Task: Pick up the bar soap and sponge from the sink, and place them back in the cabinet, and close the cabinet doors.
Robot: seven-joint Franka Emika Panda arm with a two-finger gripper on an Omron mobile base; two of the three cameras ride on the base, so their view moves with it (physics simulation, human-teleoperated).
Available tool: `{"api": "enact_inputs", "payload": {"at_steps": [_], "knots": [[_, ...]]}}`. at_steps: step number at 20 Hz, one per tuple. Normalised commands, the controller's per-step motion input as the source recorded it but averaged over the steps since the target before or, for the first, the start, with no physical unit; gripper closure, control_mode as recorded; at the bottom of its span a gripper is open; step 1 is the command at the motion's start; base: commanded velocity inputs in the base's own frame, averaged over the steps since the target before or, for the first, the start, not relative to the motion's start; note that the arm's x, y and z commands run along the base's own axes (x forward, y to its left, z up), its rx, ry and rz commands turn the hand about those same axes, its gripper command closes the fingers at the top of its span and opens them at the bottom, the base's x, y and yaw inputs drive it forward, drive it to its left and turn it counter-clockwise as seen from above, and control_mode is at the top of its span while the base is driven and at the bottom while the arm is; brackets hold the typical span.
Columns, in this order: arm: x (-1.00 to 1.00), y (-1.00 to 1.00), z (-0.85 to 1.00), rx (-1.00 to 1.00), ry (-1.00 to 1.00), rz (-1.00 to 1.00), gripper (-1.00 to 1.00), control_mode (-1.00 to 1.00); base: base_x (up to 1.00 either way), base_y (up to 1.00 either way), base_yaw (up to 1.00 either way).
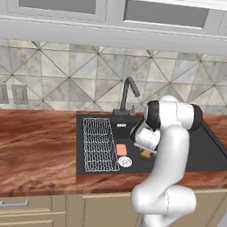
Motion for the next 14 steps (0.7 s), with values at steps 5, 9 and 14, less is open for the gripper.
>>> {"api": "enact_inputs", "payload": {"at_steps": [5,9,14], "knots": [[0.14,0.00,-0.11,0.00,0.00,0.00,-1.00,-1.00,0.00,0.00,0.00],[0.12,0.00,-0.12,0.00,0.01,0.00,-1.00,-1.00,0.00,0.00,0.00],[0.01,0.00,-0.24,0.00,0.04,0.00,-1.00,-1.00,0.00,0.00,0.00]]}}
